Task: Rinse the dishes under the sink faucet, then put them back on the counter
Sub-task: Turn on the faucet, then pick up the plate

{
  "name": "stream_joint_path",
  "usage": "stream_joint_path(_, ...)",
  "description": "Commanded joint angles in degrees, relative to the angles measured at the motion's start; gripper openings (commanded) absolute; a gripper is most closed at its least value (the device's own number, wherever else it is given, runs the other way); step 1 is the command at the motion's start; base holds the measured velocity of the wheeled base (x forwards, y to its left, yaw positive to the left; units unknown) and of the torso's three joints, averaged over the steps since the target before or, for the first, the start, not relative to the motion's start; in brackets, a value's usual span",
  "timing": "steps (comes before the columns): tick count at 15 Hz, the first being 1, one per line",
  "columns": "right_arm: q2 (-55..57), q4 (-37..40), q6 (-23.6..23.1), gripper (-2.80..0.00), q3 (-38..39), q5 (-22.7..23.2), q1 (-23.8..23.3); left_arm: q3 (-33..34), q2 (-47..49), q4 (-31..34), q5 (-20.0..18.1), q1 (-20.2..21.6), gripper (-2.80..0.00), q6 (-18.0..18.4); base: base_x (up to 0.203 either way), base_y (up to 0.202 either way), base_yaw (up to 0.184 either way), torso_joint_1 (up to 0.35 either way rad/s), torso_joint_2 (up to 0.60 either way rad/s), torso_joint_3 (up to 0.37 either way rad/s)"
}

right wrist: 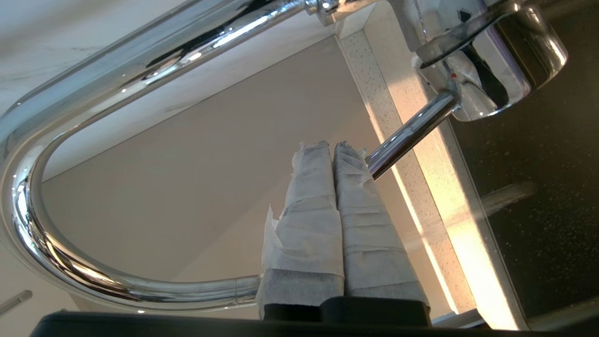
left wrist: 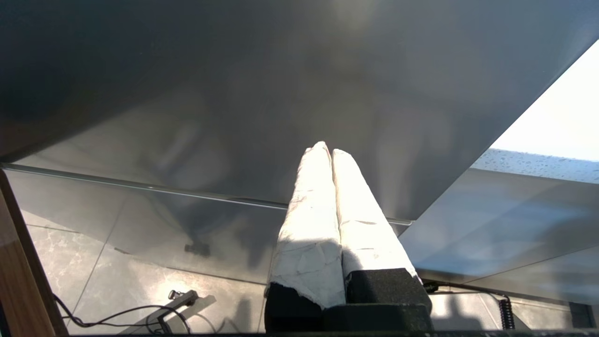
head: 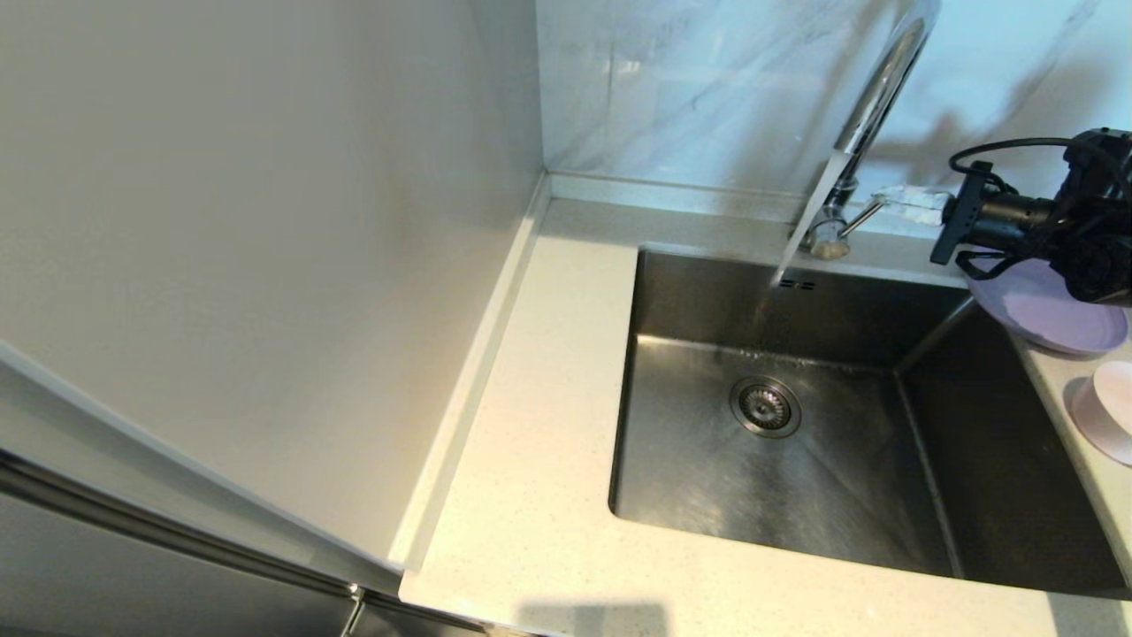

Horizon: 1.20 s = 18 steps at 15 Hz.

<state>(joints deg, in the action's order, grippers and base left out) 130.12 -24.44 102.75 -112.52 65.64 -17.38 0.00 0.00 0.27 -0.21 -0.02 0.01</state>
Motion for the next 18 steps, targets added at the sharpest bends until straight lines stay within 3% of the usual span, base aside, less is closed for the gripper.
stream_joint_path(1,-0.13,-0.18,0.25,-2.80,0.19,-0.24,-0.28,0.00,0.00,0.00,0.03,0.02,-2.80,-0.01,0.000,0.000,0.000,0.000,0.00,0.000)
stream_joint_path(4,-0.95,-0.69,0.27,-2.80,0.28,-1.18,-2.30,0.00,0.00,0.00,0.03,0.02,-2.80,-0.01,0.000,0.000,0.000,0.000,0.00,0.000)
stream_joint_path(8,-4.33,-0.85,0.27,-2.80,6.51,-1.36,-6.53,0.00,0.00,0.00,-0.03,0.02,-2.80,-0.01,0.000,0.000,0.000,0.000,0.00,0.000)
stream_joint_path(13,-6.62,3.42,-0.48,-2.80,9.00,-7.28,-12.20,0.00,0.00,0.00,0.03,0.02,-2.80,-0.01,0.000,0.000,0.000,0.000,0.00,0.000)
stream_joint_path(16,-10.21,15.63,-6.65,-2.80,7.99,-8.21,-15.26,0.00,0.00,0.00,0.03,0.02,-2.80,-0.01,0.000,0.000,0.000,0.000,0.00,0.000)
stream_joint_path(18,-14.81,32.82,-13.22,-2.80,6.42,-10.02,-15.60,0.00,0.00,0.00,0.03,0.02,-2.80,-0.01,0.000,0.000,0.000,0.000,0.00,0.000)
